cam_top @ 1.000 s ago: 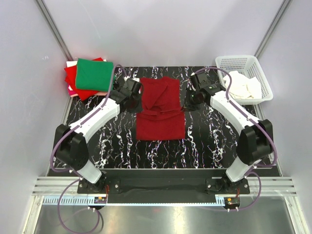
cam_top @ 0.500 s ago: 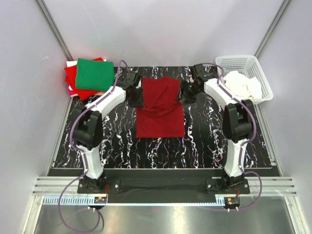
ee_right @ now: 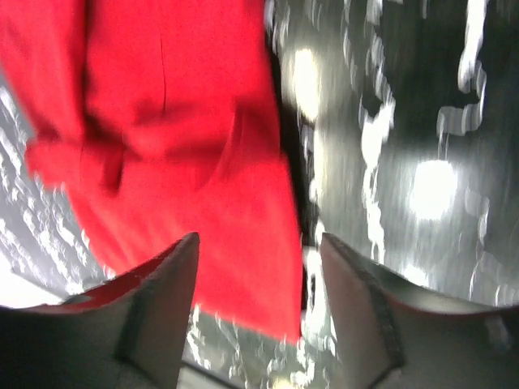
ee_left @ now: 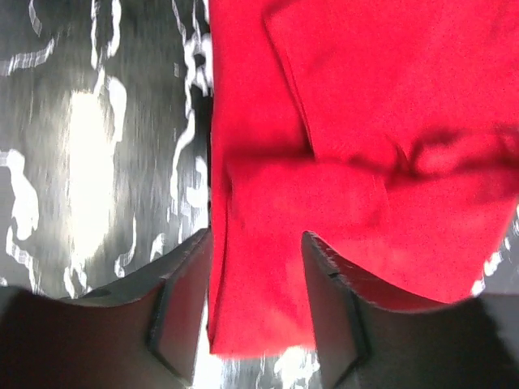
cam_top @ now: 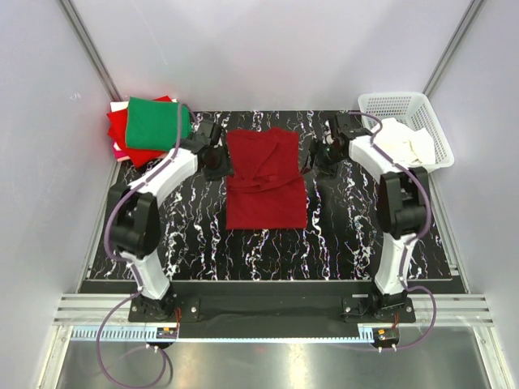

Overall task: Fold and stack the t-shirts
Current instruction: Fold the tshirt

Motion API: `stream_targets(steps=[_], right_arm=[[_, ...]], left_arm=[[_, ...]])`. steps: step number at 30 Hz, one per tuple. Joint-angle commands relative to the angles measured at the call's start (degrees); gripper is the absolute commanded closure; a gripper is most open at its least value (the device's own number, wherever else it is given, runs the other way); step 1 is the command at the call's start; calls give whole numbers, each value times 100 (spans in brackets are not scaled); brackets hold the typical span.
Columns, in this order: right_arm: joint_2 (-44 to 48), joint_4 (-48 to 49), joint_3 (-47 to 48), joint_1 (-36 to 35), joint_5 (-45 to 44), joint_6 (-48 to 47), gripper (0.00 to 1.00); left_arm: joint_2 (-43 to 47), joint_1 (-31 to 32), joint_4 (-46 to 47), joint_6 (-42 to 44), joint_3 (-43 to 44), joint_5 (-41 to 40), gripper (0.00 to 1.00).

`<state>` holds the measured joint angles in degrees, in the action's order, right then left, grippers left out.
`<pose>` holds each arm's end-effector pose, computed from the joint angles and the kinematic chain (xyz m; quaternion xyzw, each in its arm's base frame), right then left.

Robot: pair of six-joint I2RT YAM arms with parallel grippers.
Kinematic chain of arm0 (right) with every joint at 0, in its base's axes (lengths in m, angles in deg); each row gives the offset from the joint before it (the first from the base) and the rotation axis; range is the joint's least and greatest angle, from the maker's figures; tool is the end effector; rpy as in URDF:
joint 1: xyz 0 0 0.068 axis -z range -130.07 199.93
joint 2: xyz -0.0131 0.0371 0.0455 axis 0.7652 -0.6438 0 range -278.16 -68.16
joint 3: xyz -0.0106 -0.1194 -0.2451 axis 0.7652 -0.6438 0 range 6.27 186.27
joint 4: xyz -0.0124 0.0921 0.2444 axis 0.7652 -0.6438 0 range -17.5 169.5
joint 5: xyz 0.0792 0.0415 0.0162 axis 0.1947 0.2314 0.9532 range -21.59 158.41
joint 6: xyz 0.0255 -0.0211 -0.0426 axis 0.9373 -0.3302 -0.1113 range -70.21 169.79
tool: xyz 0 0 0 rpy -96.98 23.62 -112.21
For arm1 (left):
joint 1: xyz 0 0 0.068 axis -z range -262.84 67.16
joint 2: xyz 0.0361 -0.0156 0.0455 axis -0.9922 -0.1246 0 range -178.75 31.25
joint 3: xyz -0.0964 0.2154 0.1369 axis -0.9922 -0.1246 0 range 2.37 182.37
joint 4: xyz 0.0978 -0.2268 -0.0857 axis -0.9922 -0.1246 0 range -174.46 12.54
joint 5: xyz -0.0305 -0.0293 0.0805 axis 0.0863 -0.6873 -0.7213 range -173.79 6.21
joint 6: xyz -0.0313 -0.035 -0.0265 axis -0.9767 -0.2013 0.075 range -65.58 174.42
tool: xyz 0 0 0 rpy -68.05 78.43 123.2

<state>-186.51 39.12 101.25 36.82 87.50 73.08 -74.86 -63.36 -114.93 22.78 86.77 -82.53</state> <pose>0.4274 0.1115 0.2073 0.0478 0.9599 0.2234 0.1624 0.3761 -0.1339 0.2382 -0.0992 0.9589 -0.1241 0.2352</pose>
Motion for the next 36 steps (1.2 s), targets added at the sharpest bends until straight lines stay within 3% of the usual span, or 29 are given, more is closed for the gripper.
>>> stream_targets(steps=[1, 5, 10, 17, 22, 26, 32, 36], right_arm=[[1067, 671, -821, -52, 303, -1, 36], [1060, 953, -1201, -288, 745, 1, 71], [393, 637, -754, -579, 666, -140, 82], [-267, 391, -122, -579, 508, -211, 83], [-786, 22, 634, -553, 306, -333, 82], [-1338, -460, 1660, -457, 218, -360, 78], [-1885, -1172, 3173, -167, 358, -272, 71], [-1228, -762, 2466, -140, 508, -220, 62]], left_arm=[[898, 222, 644, -185, -563, -108, 51], [1048, 582, 1049, -193, -1083, -256, 58], [592, 846, 1295, -273, -1198, -170, 64], [-58, 917, 1322, -291, -996, -205, 65], [-551, 908, 988, -132, -382, -301, 65], [-1138, 820, 558, 157, 426, -442, 65], [-1861, 398, -795, 439, 2702, -591, 64], [-1493, 354, -1069, 474, 2925, -688, 56]])
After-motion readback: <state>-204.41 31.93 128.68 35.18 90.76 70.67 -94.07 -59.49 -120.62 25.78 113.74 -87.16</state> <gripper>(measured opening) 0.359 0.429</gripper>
